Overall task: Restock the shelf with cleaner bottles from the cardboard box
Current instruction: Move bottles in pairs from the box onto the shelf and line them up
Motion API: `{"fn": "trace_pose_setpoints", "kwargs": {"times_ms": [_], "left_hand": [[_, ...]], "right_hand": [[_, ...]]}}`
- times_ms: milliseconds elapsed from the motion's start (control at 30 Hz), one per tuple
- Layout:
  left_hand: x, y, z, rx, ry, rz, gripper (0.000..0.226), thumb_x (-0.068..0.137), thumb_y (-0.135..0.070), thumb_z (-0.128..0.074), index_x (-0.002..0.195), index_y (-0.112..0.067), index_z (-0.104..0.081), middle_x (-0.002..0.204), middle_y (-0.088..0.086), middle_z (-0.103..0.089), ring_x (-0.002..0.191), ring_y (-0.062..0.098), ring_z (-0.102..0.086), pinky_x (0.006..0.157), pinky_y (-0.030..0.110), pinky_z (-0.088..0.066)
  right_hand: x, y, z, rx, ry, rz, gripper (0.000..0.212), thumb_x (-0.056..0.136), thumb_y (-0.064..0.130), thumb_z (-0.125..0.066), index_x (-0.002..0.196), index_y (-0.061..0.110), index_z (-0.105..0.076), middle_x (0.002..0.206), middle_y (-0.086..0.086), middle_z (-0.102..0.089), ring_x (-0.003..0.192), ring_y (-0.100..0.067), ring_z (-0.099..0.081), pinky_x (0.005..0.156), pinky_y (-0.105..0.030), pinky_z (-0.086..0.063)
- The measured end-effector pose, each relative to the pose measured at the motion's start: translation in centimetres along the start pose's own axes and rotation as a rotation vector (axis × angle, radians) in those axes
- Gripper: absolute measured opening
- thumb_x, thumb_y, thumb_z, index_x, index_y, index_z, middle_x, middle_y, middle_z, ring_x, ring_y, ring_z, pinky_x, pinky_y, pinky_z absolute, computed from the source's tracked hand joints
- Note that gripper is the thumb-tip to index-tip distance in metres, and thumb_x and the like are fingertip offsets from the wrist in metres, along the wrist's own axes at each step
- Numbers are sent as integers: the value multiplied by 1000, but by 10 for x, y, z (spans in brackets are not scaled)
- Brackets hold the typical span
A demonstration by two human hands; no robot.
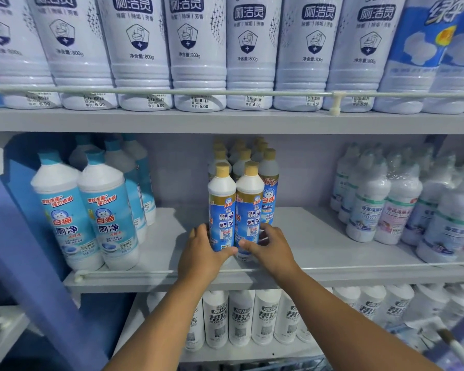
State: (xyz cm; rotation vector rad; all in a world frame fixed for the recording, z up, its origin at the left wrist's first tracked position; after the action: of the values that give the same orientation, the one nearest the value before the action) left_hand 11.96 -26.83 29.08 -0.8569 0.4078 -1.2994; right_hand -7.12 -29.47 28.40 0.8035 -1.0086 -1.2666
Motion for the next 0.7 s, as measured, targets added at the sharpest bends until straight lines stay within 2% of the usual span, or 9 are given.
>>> {"fn": "trace_pose_setpoints", "kwargs": {"times_ms": [67,133,200,267,367,467,567,700], "left_hand": [[-1,6,-2,-39,22,-32,62,67,-52,-81,116,-28,-50,112,-7,-58,97,13,-61,80,38,-55],[-2,12,-1,-97,38,-29,57,70,-50,-74,119,-35,-49,111,-13,-60,90,5,-63,78,37,-57],[-2,14,0,-118,30,-44,51,74,-43,-75,119,-37,-50,109,-14,-61,84,1,-62,75,36,-58],[0,12,2,-124,11,-54,50,76,-42,-78,116,-36,-50,109,-13,-61,80,2,-63,71,34,-57],[5,14,2,-120,4,-24,54,72,-49,-81,114,-34,-51,107,-11,-60,76,8,-64,64,31,-53],[10,15,0,-99,-21,7,59,69,-51,-83,115,-31,-52,100,-8,-58,78,12,-63,65,31,-52],[11,12,0,-146,-33,-18,44,73,-41,-81,105,-33,-53,101,-10,-60,83,10,-63,72,35,-56],[12,12,-1,-184,11,-27,38,82,-27,-75,107,-39,-49,98,-19,-61,84,-1,-63,76,34,-57]], "right_hand": [[-1,1,0,17,14,26,36,86,32,-77,120,33,-64,116,6,-62,98,-5,-63,83,-23,-55],[-4,2,-1,112,47,12,31,93,24,-70,116,41,-59,119,11,-68,102,-2,-65,90,-26,-57],[-7,3,-2,139,76,-1,36,94,24,-68,118,44,-51,121,15,-67,107,2,-63,93,-24,-53],[-6,3,-5,44,65,19,44,87,36,-75,124,40,-52,123,18,-63,111,0,-59,95,-26,-51],[1,2,-7,-84,-17,5,64,77,45,-83,132,29,-54,124,9,-49,111,-9,-57,96,-31,-52],[4,3,-8,-85,-82,-10,58,78,39,-83,129,26,-59,115,6,-54,100,-11,-60,84,-26,-52],[3,3,-11,-46,-81,-6,43,85,31,-77,125,27,-62,110,10,-68,89,-2,-64,70,-14,-46],[1,3,-13,-94,-68,-2,42,90,36,-72,129,30,-58,116,18,-66,94,-3,-65,69,-11,-42]]}}
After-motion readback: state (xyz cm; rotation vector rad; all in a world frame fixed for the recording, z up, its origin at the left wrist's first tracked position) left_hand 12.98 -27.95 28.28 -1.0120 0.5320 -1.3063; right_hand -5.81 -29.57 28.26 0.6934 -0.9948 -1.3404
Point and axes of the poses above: each hand's wrist, its own x-axis towards the middle knuckle, its own z-axis out of the back of the hand, y = z × x, the point moved 5 cm from there along x, towards the middle knuckle
